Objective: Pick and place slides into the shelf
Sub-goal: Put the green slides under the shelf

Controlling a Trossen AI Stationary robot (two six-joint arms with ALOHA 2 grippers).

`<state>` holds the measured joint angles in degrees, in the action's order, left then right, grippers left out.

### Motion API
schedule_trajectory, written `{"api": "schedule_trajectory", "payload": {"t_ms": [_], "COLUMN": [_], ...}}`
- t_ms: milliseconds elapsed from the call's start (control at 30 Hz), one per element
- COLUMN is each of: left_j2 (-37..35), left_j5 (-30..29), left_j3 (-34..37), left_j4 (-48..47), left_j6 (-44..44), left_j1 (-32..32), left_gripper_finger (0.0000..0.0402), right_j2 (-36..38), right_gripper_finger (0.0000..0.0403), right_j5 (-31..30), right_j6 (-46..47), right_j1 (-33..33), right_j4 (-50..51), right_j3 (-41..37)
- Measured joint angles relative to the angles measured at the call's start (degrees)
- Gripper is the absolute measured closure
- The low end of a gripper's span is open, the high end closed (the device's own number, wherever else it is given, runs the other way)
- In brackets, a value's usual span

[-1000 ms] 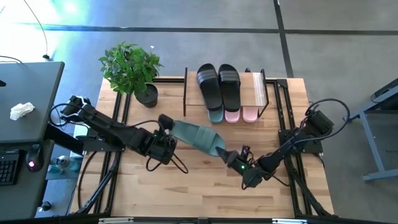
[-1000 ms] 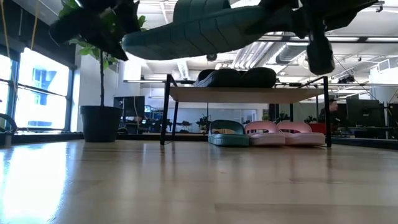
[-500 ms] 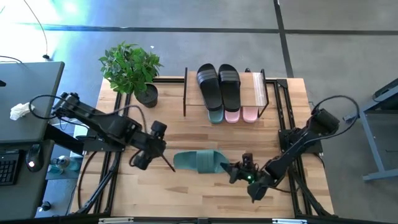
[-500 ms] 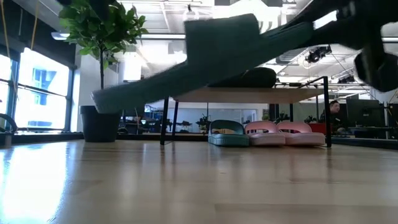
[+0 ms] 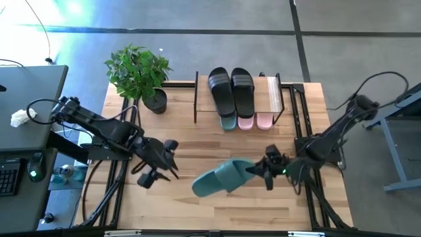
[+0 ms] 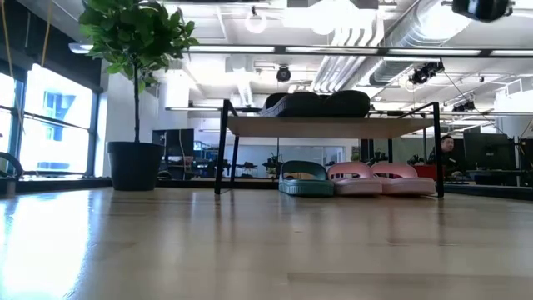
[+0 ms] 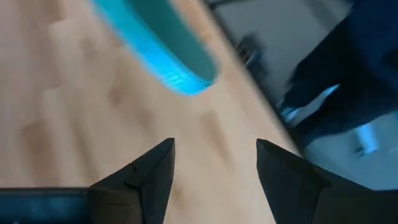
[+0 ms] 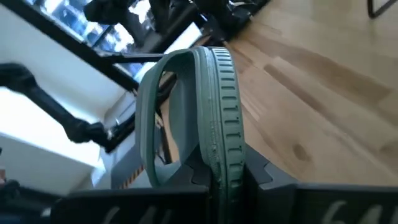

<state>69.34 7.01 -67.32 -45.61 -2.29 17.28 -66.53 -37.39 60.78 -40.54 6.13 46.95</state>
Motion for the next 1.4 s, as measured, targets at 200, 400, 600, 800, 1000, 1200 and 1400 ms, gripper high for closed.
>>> {"api": "schedule_trajectory", "payload": {"t_ms": [200, 400, 600, 800, 1000, 1200, 1400], "left_j2": [-0.91, -0.54, -0.55, -0.47, 0.14, 3.56, 7.75], "left_j5": [1.07, -11.68, -18.07, -29.27, -38.10, -39.95, -51.06], "left_j3": [12.00, 19.25, 20.01, 20.03, 20.03, 20.03, 20.03], "left_j4": [22.62, 26.84, 30.45, 31.41, 36.39, 37.06, 40.87], "left_j6": [-0.99, 8.29, 14.48, 23.55, 40.19, 60.00, 78.84], "left_j1": [0.02, 0.05, 1.10, 5.51, 8.71, 8.65, 8.63], "left_gripper_finger": [0.0195, 0.0195, 0.0202, 0.0240, 0.0262, 0.0241, 0.0195], "right_j2": [6.67, 9.05, 8.70, 7.94, 3.00, -1.87, -2.51], "right_gripper_finger": [0.0396, 0.0396, 0.0396, 0.0396, 0.0396, 0.0396, 0.0396], "right_j5": [13.94, 33.21, 51.49, 63.23, 72.56, 79.36, 80.98], "right_j6": [0.83, 2.27, -0.97, -5.00, -5.87, -5.37, -4.66], "right_j1": [4.40, 12.42, 23.53, 37.66, 46.64, 50.92, 54.55], "right_j4": [18.45, 22.06, 21.83, 19.99, 15.47, 8.04, 7.30], "right_j3": [4.03, 4.69, 4.69, 4.69, 4.67, 4.68, 4.74]}}
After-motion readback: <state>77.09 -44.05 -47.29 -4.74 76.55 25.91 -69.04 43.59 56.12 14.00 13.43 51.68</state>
